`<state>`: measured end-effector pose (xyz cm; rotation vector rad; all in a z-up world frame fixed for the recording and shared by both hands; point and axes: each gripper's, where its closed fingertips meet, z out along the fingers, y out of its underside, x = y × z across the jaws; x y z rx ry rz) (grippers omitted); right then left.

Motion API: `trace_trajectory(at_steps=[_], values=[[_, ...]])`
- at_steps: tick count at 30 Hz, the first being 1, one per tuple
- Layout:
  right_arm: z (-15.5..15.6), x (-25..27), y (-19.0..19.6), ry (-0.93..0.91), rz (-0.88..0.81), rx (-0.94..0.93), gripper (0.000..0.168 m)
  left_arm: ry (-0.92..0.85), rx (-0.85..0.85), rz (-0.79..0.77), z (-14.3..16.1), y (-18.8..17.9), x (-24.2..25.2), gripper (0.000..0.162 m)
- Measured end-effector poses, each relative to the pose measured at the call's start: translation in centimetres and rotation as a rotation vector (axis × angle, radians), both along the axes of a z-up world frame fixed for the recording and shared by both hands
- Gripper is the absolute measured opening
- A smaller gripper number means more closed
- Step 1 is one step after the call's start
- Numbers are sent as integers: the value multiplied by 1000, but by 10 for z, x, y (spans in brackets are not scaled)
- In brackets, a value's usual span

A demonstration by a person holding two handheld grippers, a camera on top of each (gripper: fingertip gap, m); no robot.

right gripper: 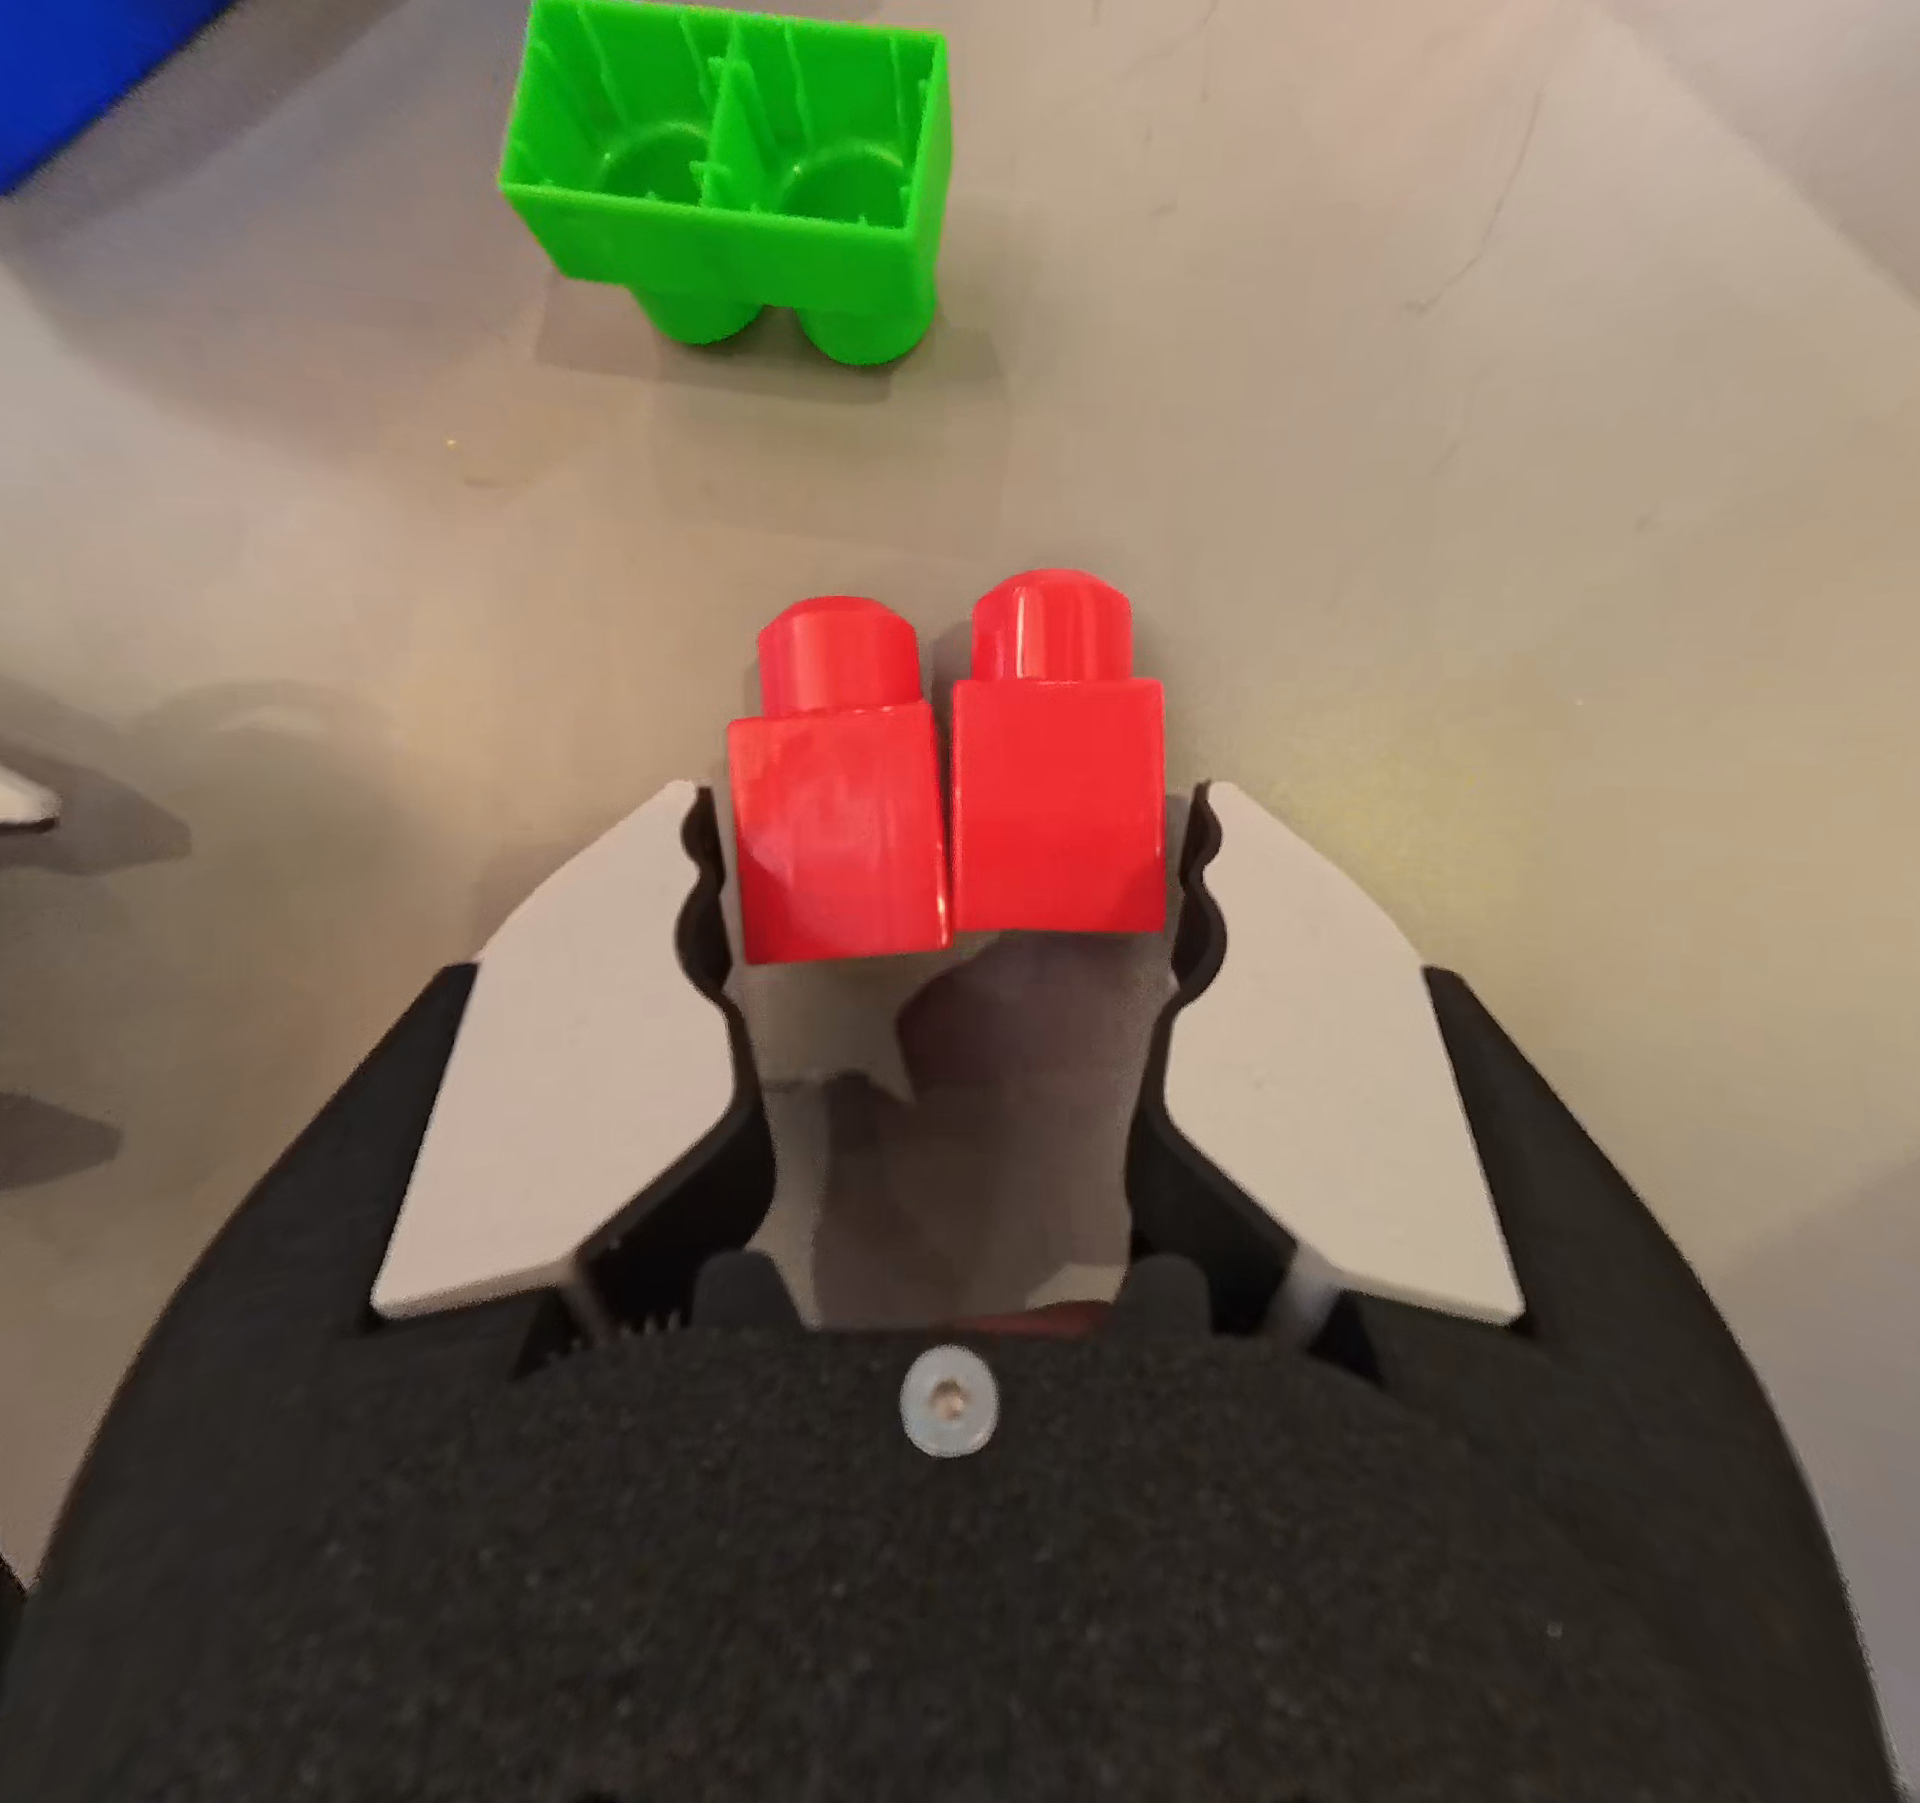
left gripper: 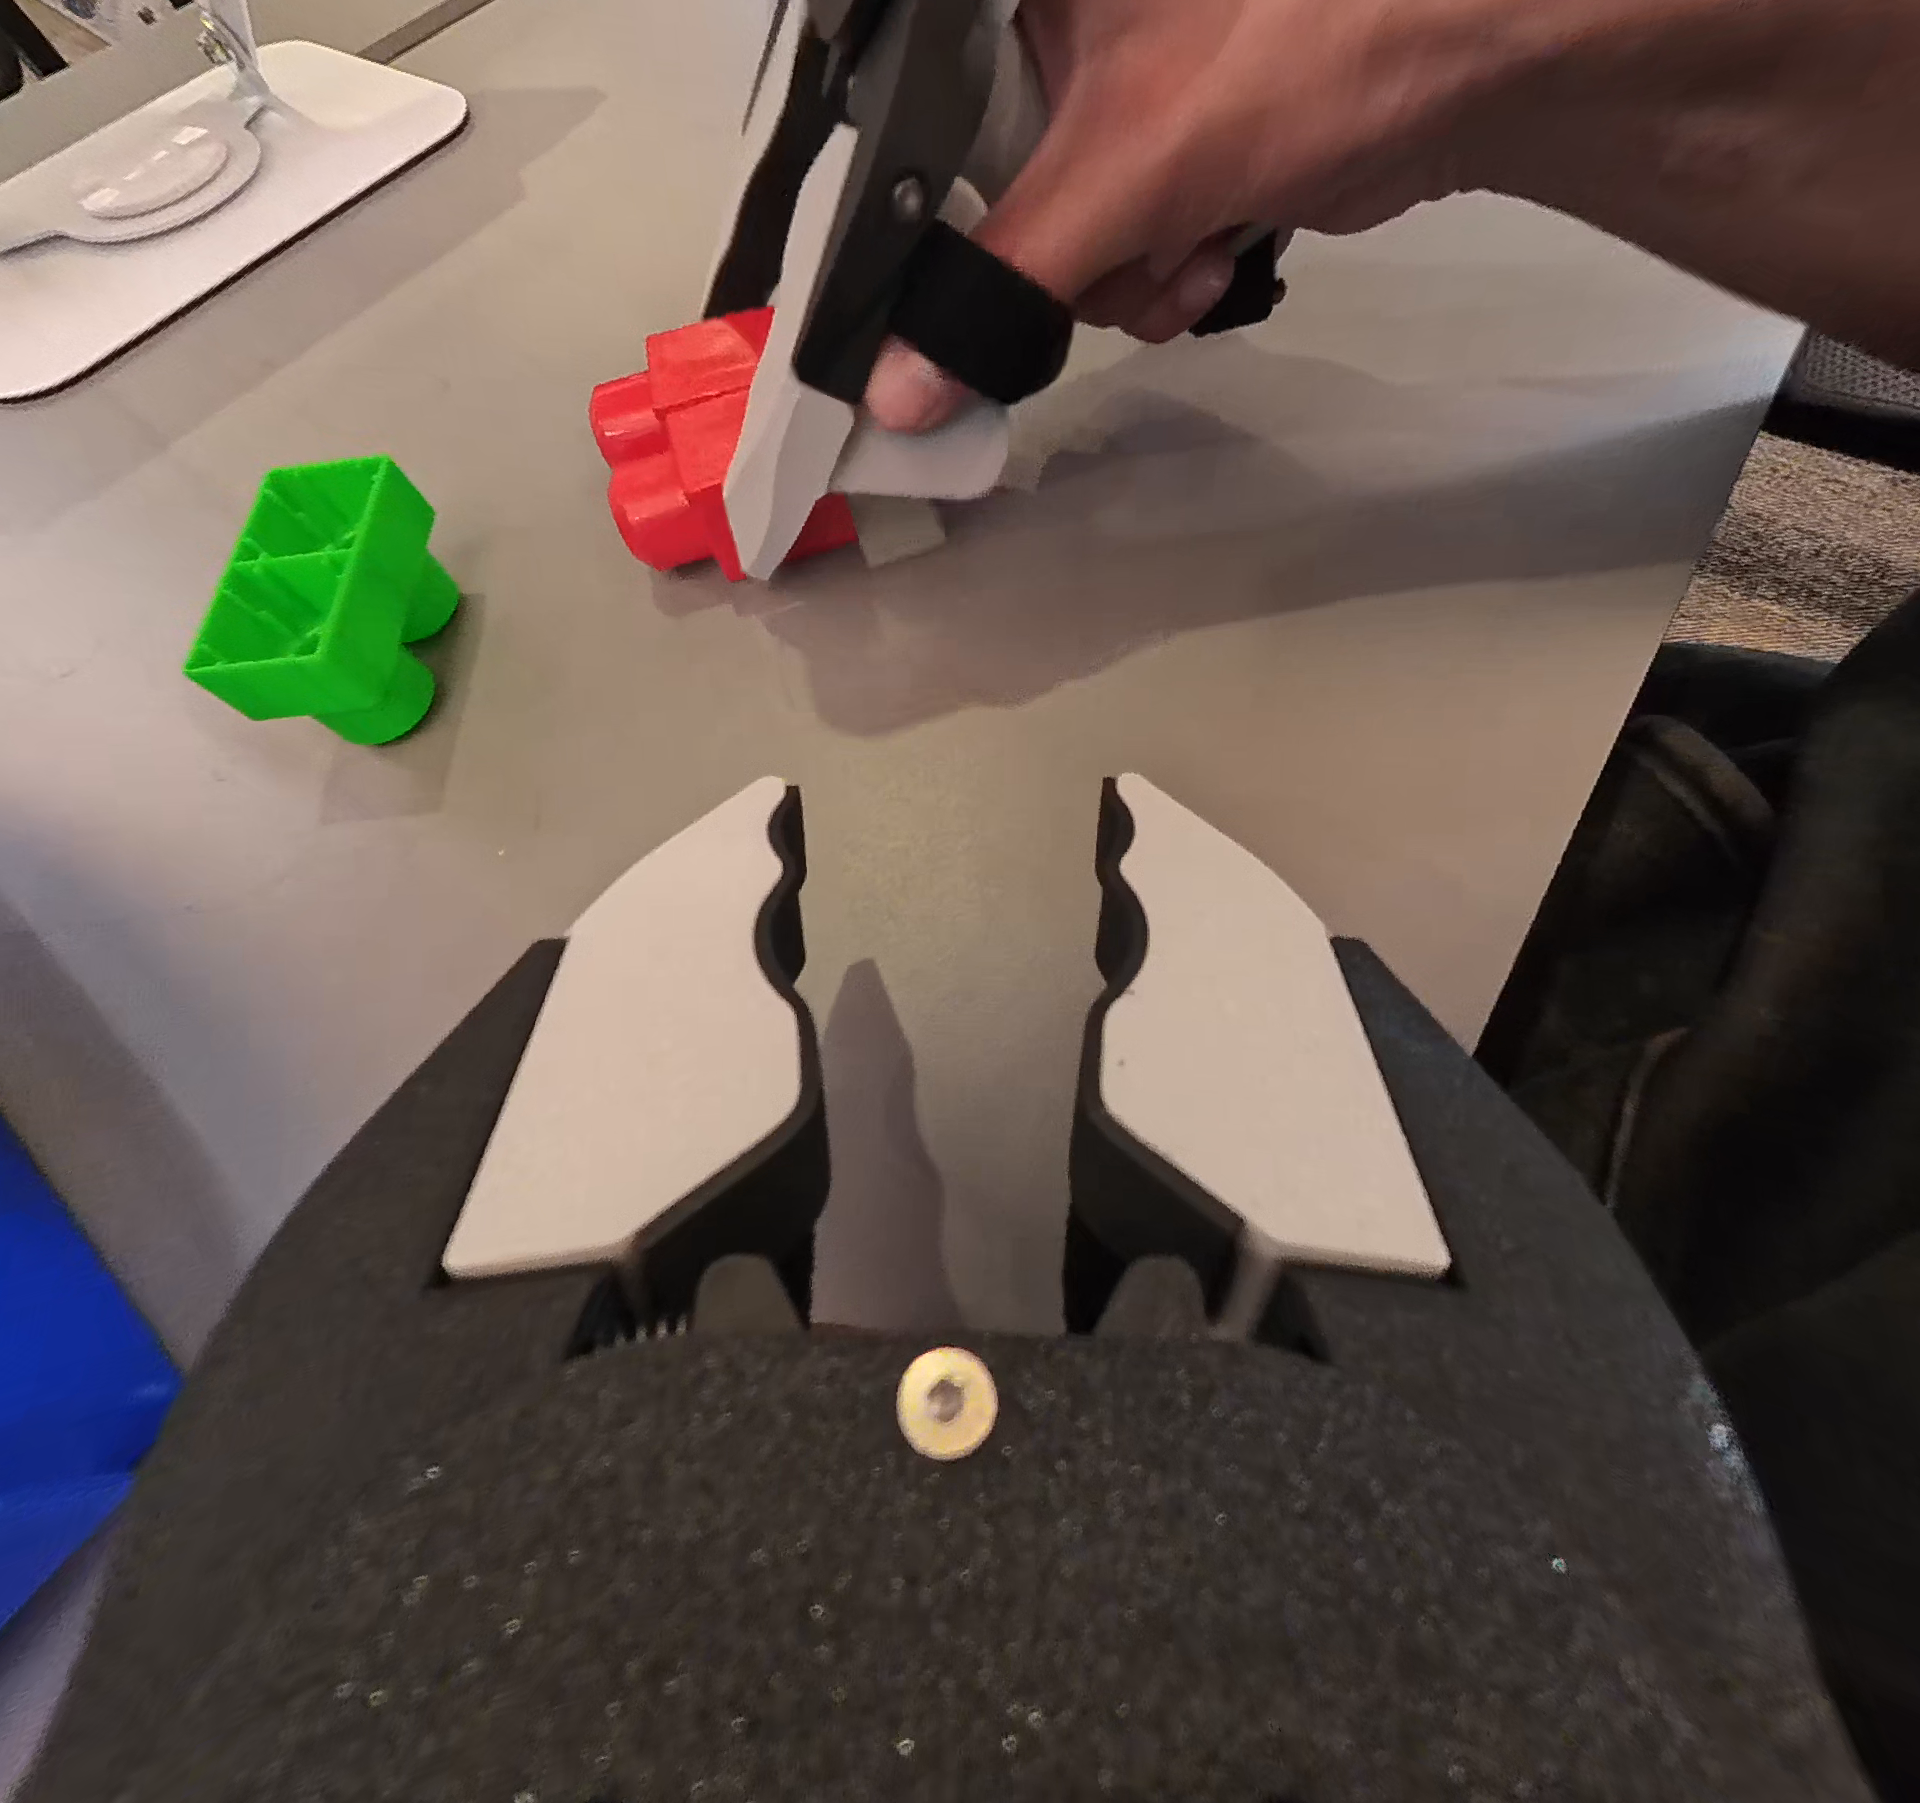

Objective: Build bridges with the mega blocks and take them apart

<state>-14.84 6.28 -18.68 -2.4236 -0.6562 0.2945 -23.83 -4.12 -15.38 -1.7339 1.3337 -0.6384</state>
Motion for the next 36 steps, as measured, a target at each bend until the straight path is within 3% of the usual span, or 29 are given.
trace_trajectory(at_steps=[8,19,36], values=[[1,18,-15,39,-56,68,82,19,11,-5,-2,-1,0,54],[-6,10,-5,15,9,96,76,48,48,-18,-5,-4,2,53],[8,8,-8,146,11,136,75,60,56,-26,-7,-5,3,53]])
